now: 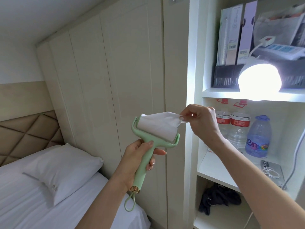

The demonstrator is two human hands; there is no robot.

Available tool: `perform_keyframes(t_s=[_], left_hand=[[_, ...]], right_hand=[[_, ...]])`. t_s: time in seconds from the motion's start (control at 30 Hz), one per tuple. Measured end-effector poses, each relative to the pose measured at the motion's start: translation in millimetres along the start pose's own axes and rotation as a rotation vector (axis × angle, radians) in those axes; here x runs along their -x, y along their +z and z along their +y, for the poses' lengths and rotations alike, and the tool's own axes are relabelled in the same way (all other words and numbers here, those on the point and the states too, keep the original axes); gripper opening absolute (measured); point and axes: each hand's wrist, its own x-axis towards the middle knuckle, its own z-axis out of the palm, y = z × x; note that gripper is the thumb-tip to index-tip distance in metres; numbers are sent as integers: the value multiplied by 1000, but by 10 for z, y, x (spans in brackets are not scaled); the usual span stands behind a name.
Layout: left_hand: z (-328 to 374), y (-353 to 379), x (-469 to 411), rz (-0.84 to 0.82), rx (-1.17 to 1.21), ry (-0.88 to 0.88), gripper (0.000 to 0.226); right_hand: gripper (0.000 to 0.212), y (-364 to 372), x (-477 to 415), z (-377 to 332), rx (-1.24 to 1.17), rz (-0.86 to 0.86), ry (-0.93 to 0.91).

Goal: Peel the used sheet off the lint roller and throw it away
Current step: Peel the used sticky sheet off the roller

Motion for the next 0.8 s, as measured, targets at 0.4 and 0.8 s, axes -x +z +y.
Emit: perform_keyframes(t_s=[0.4,0.8], left_hand=[[-8,-24,25,-7,-16,-53,13],[-26,-44,93,-40,-21,-75,12]], right_hand=[[19,-41,-14,-80,-441,-244,232],[31,-21,-65,-2,-883,-380,362]])
